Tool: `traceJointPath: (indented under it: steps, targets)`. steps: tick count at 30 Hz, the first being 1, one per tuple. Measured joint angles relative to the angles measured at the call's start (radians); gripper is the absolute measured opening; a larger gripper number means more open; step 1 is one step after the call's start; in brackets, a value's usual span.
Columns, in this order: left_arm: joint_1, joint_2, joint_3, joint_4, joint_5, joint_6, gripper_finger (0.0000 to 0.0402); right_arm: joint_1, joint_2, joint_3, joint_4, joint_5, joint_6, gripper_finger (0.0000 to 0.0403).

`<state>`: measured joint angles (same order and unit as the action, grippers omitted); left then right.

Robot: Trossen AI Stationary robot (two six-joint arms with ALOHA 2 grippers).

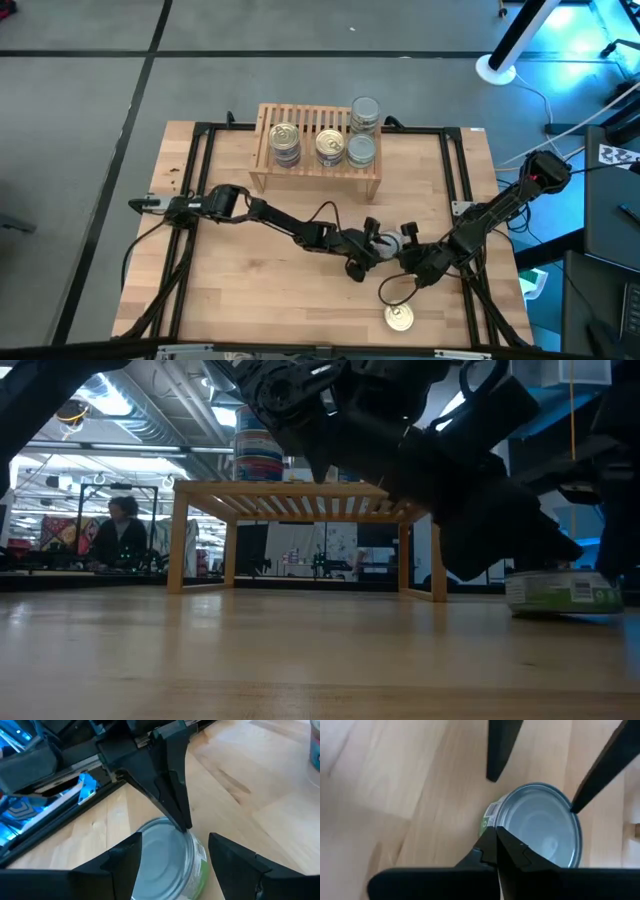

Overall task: Stack canned seafood by type on shelf
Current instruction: Stack the green tuna can on top of the green tuna can on the shelf

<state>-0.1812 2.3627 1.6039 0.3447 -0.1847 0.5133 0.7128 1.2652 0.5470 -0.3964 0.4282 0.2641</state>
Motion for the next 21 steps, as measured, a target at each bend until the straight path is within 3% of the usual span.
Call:
traceJointPath:
  steps: [6, 16, 21]
  targets:
    - [-0.026, 0.0, 0.0, -0.016, -0.038, 0.084, 0.0225, 0.0, -0.001, 0.03, 0.004, 0.013, 0.041, 0.0001]
    - [-0.07, 0.0, 0.0, -0.056, -0.198, 0.233, 0.0225, 0.0, -0.002, 0.036, 0.005, 0.033, 0.138, 0.0001]
    - [-0.074, 0.0, 0.0, -0.081, -0.206, 0.272, 0.0225, 0.0, -0.002, 0.036, 0.035, 0.034, 0.161, 0.0]
